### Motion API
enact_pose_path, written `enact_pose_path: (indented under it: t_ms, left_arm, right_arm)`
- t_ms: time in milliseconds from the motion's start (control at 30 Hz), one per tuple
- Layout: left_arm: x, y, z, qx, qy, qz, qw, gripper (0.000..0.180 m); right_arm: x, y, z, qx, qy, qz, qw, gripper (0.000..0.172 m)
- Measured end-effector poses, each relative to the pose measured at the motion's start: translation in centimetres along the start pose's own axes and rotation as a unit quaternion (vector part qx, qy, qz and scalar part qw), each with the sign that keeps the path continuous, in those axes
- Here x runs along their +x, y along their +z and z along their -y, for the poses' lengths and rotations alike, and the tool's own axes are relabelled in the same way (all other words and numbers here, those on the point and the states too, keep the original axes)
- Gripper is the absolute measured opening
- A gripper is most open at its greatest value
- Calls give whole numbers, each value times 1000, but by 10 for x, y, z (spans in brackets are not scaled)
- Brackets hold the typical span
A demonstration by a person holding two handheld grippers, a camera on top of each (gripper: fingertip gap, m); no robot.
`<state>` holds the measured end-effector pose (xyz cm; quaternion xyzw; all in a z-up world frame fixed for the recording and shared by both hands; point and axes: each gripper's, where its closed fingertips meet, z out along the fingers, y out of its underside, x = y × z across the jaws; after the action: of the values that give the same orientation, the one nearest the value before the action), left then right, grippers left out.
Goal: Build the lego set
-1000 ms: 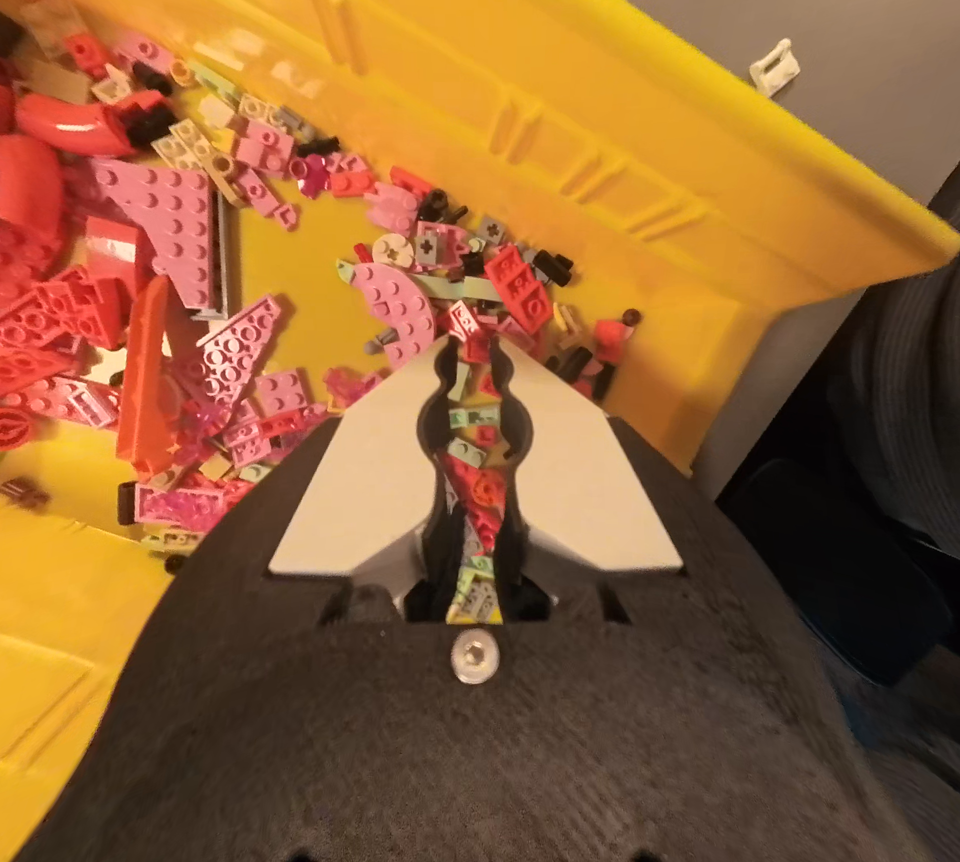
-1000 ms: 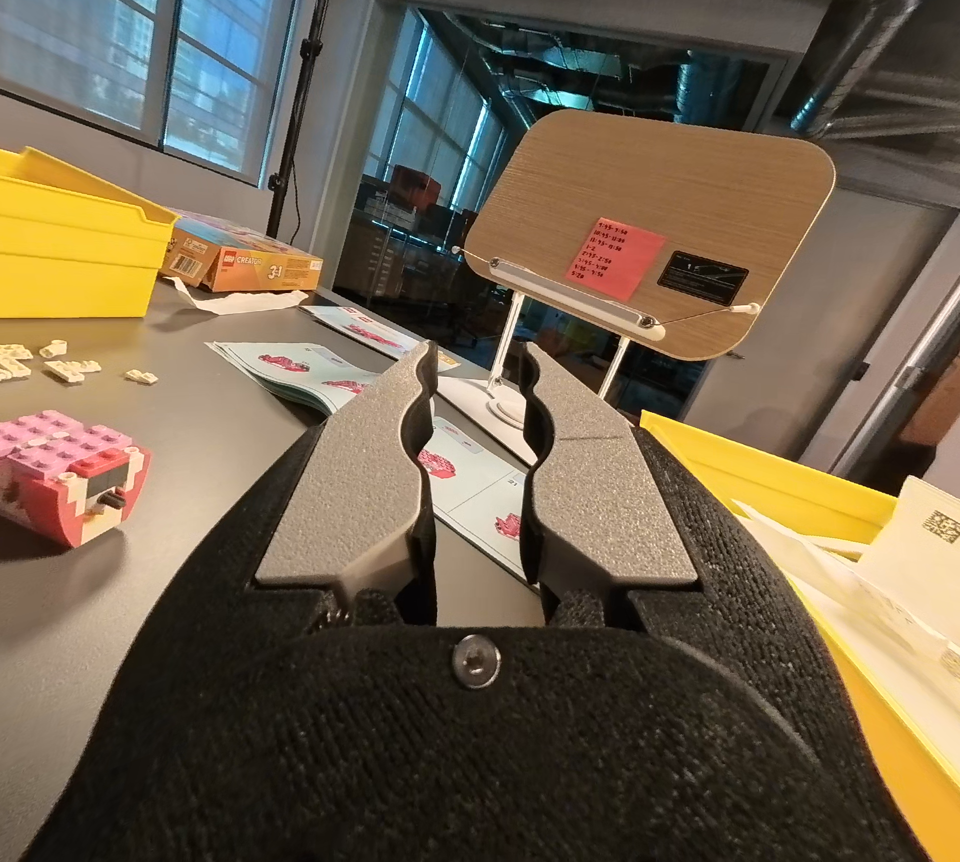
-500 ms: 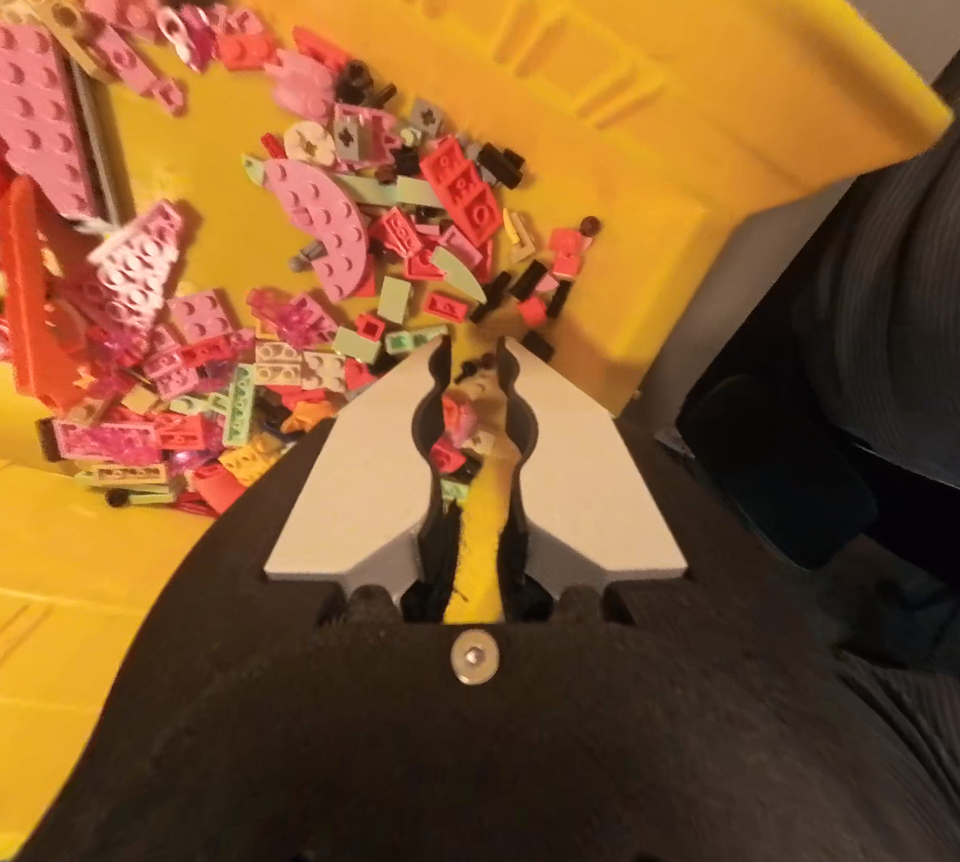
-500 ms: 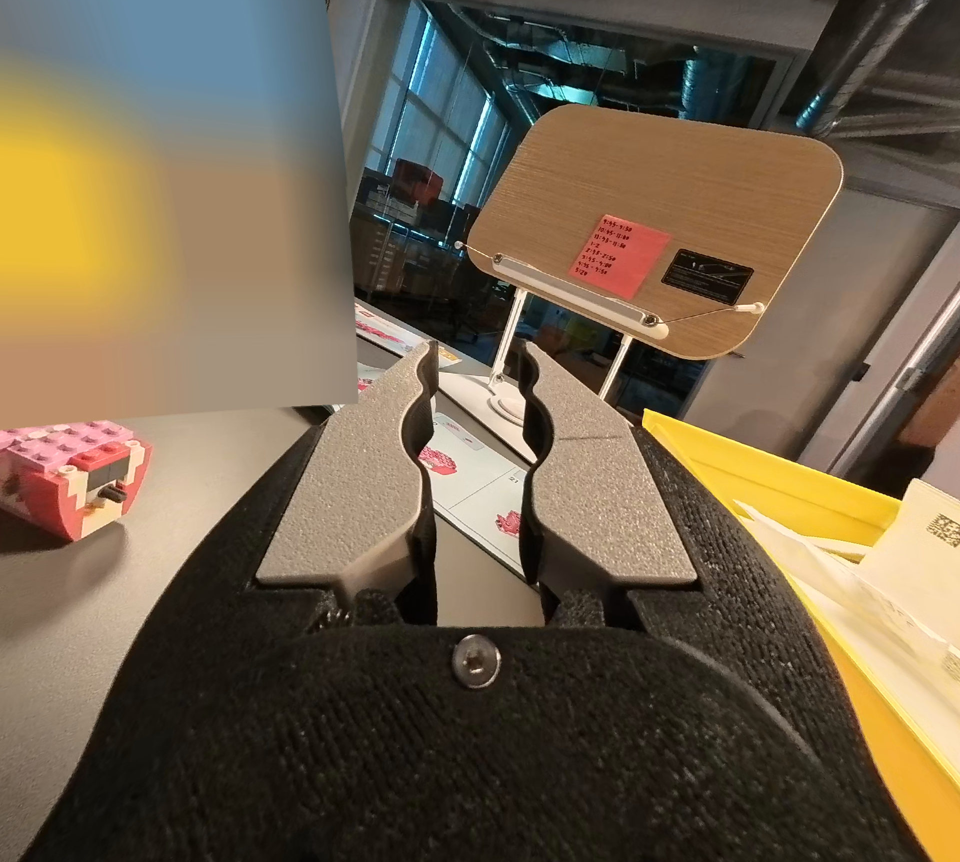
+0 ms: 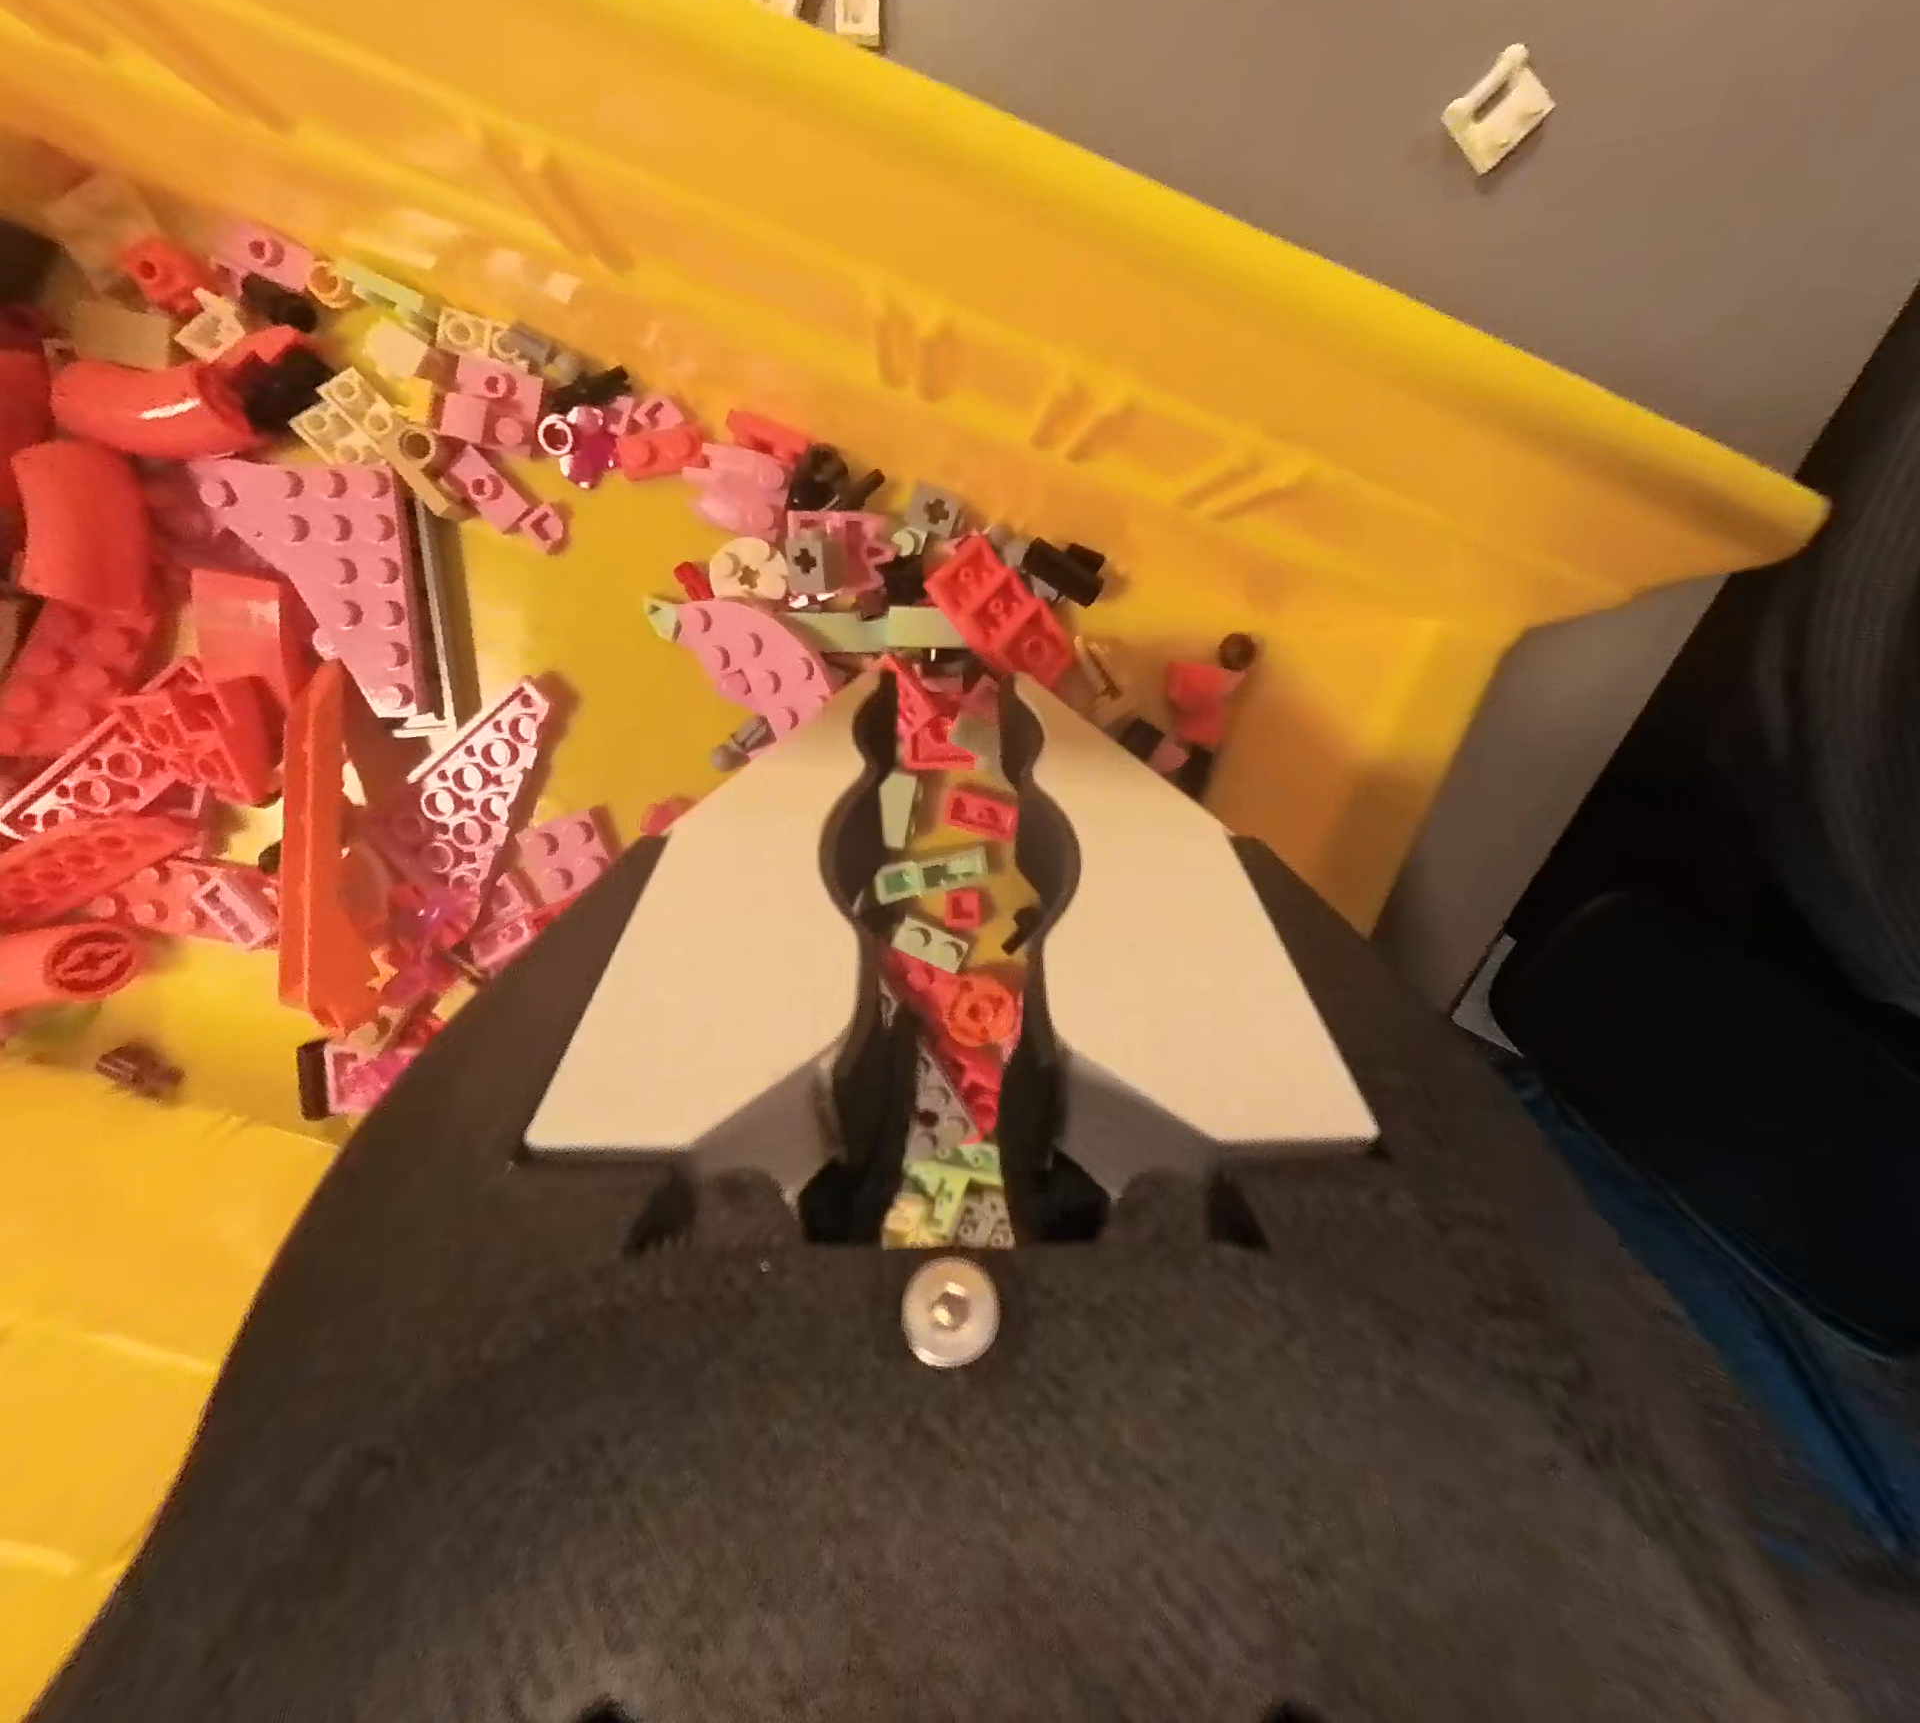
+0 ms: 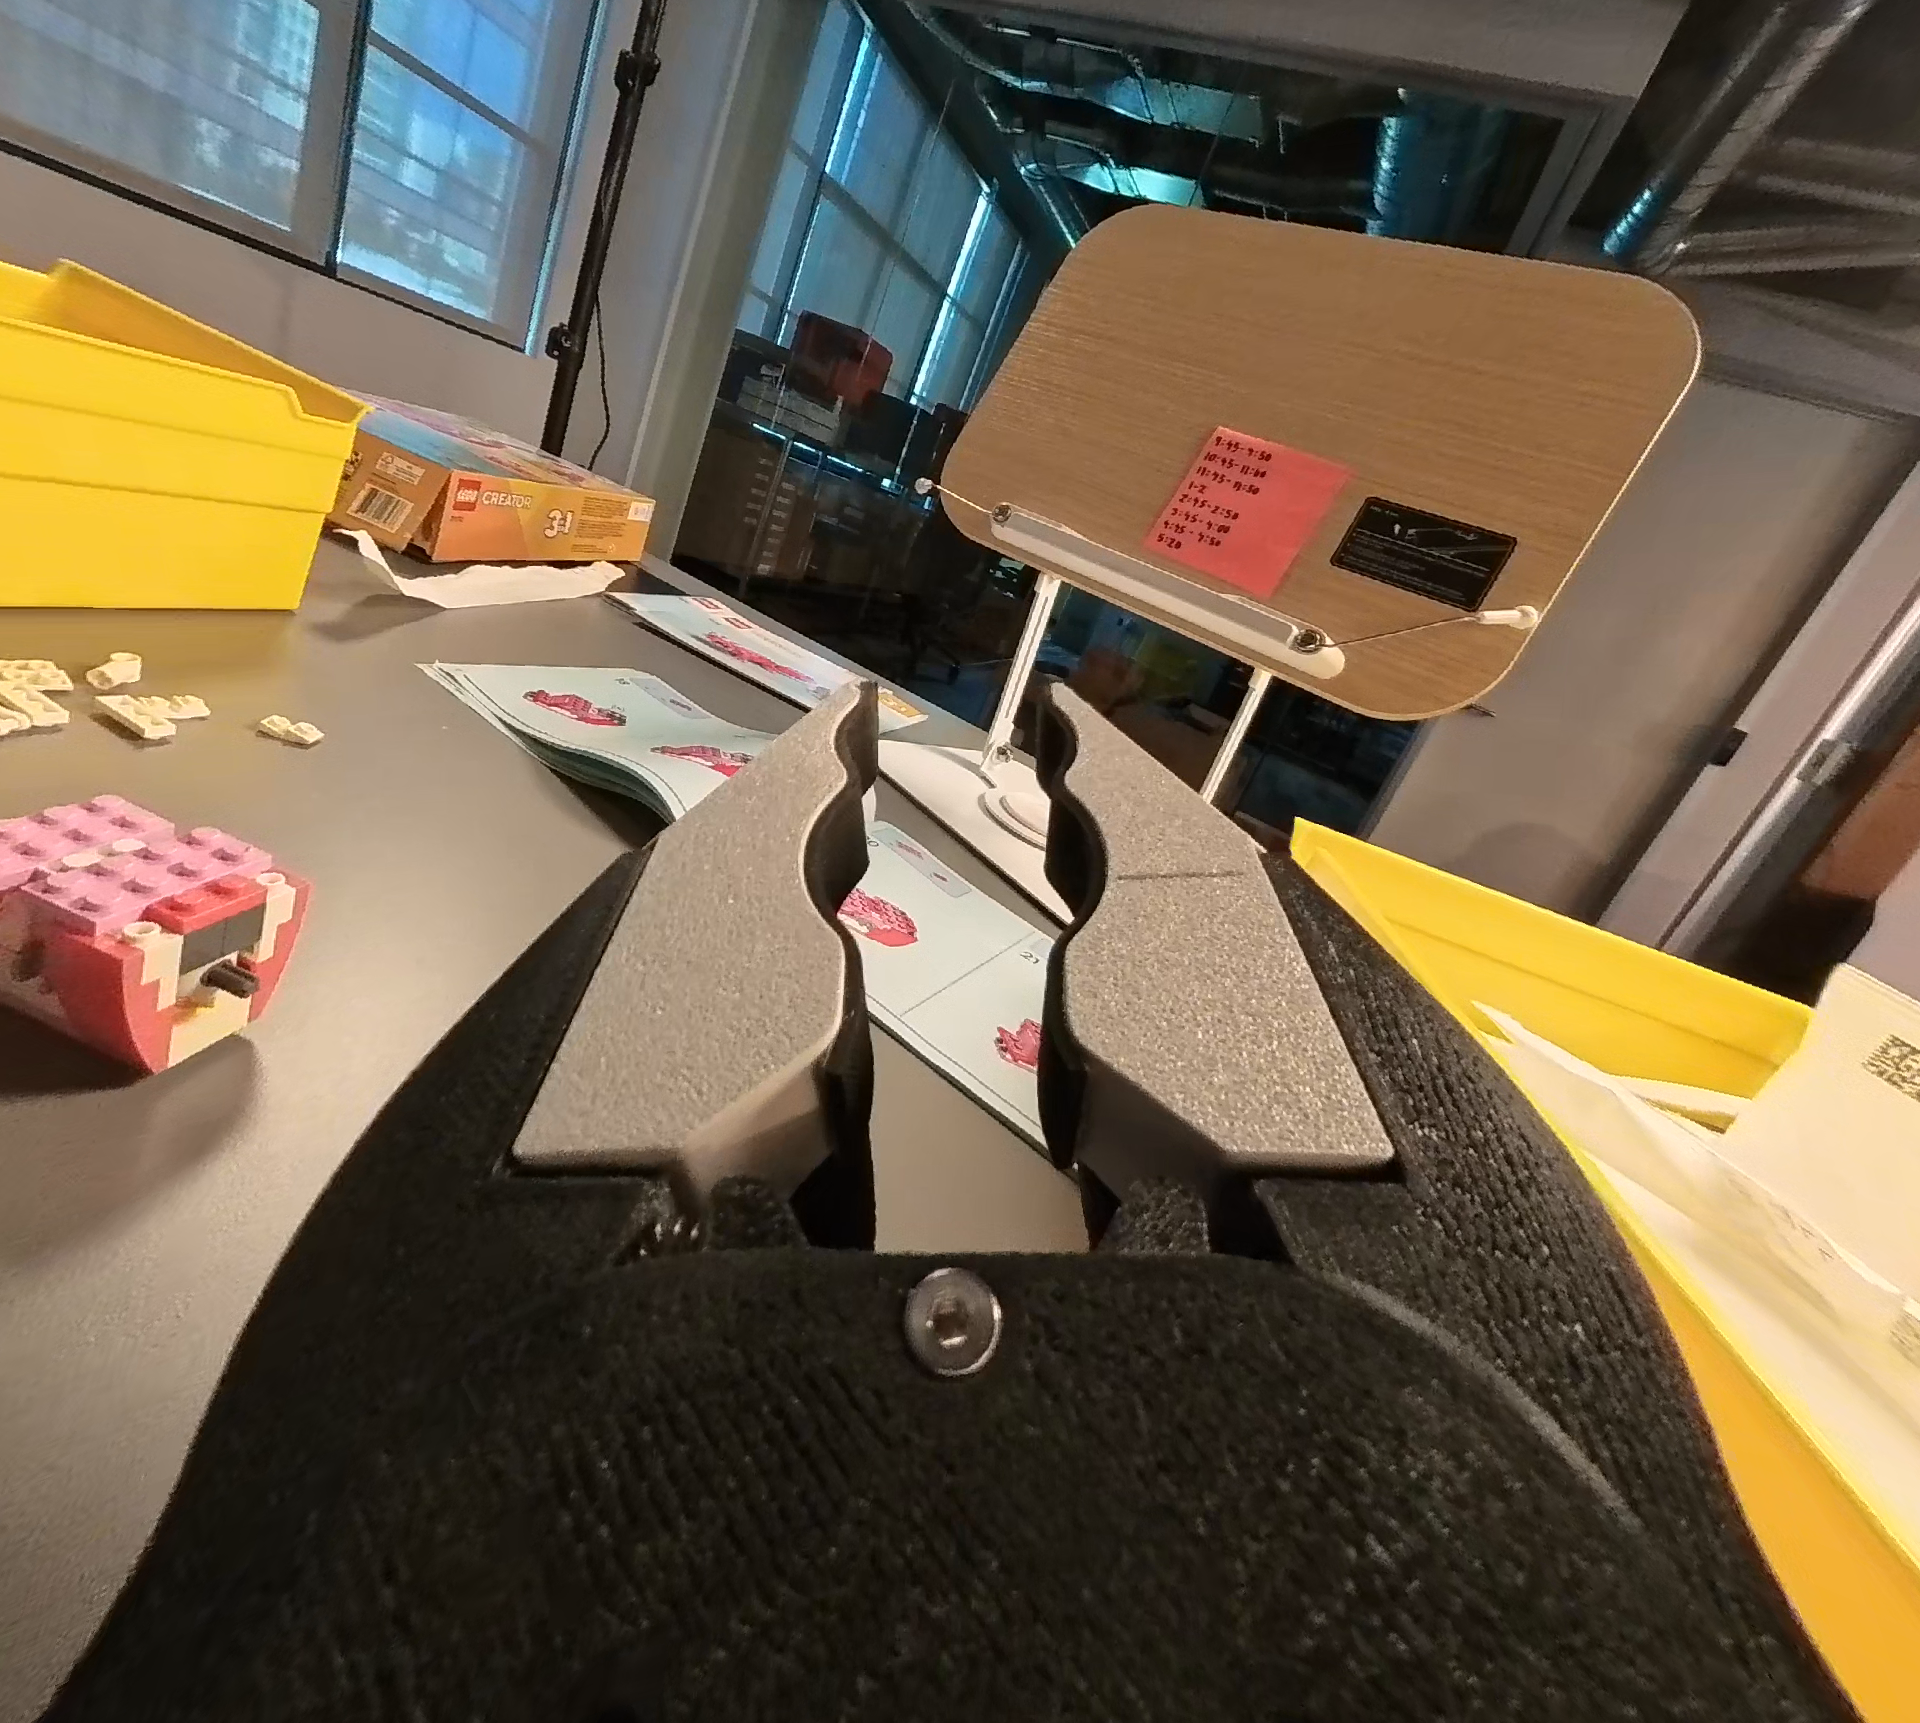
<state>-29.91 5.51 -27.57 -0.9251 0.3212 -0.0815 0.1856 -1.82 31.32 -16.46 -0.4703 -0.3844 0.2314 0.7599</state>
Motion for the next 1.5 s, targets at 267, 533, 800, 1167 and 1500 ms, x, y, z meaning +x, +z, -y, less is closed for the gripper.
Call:
enact_pose_path:
  t_ms: [267, 533, 800, 1167, 1500]
  left_arm:
    - [-18, 2, -18, -74, -16, 54, 996, 13]
    - [-2, 3, 6, 11, -1, -12, 1000, 16]
    - [-4, 9, -26, -89, -26, 2, 996, 0]
    - [3, 15, -1, 8, -24, -24, 999, 29]
    - [3, 4, -24, -38, -44, -12, 998, 7]
  right_arm:
    - [0, 0, 0, -1, 0, -1, 1000, 28]
    - [0, 0, -1, -2, 0, 1, 1000, 28]
    - [0, 0, -1, -3, 0, 1, 1000, 28]
    - [-1, 0, -1, -4, -1, 2, 1000, 28]
    - [-1, 0, -1, -4, -2, 3, 1000, 28]
